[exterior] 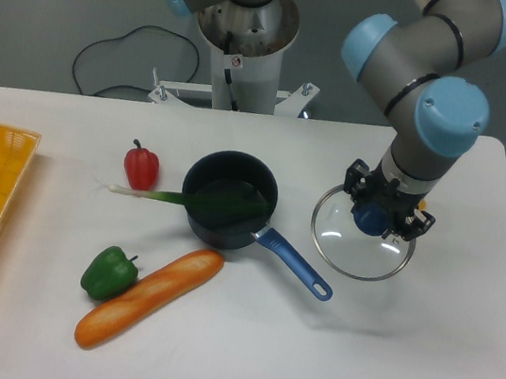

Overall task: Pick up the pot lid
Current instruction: 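Lift the glass lid by its knob up off the table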

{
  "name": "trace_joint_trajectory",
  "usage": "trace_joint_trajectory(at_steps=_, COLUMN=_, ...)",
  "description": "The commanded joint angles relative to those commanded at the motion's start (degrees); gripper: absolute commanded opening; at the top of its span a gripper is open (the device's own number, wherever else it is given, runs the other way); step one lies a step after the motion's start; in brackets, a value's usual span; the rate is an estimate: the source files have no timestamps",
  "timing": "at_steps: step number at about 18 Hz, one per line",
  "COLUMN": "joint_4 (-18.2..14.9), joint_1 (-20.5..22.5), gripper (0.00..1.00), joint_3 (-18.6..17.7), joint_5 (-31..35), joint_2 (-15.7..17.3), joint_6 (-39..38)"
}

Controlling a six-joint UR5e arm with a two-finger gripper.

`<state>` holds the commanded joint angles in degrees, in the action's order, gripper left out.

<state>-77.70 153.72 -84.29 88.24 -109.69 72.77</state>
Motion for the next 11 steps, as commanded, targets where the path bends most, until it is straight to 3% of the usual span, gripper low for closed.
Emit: trace_joint_trajectory(at_steps=11, joint_4=0.1, joint_1=-0.2, gripper=0.27, joint_3=-0.1, joint_5=-0.2, joint_2=0.9, joint_6=1.2)
